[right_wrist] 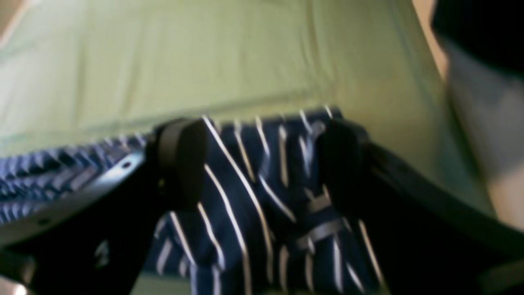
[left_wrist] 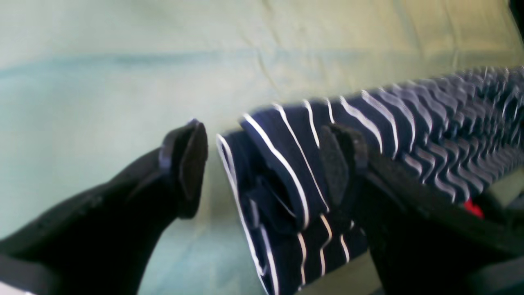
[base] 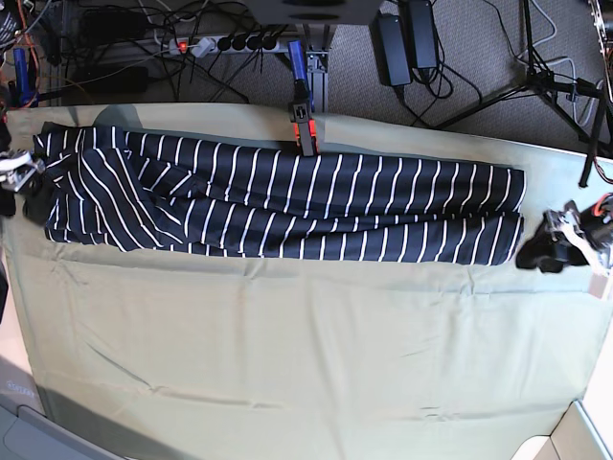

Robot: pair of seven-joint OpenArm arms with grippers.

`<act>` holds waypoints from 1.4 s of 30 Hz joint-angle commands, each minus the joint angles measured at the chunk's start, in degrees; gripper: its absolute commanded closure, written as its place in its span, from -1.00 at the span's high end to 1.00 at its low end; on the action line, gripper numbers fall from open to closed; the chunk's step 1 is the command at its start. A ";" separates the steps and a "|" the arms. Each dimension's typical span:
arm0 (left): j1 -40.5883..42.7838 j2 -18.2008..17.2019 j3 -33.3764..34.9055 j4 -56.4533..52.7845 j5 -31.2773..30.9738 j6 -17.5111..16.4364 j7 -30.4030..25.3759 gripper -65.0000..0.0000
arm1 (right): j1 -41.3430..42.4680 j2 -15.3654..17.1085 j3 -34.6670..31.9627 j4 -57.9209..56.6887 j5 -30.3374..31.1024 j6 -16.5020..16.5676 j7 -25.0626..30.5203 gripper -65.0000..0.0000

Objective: Fold the T-shirt properly
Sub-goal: 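Open both grippers and release the band ends, then regrasp both ends of the striped band with both grippers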

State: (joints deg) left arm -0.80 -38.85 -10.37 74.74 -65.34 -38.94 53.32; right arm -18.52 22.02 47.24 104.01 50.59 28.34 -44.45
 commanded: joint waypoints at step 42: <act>1.99 8.50 2.12 4.31 13.57 -1.06 -6.16 -1.00 | 10.58 0.98 -26.49 -18.97 -21.24 4.02 14.88 -1.00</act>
State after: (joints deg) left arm 2.24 -29.34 -7.77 78.11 -50.70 -38.98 48.53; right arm -8.58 22.04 20.43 84.25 28.69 28.32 -30.85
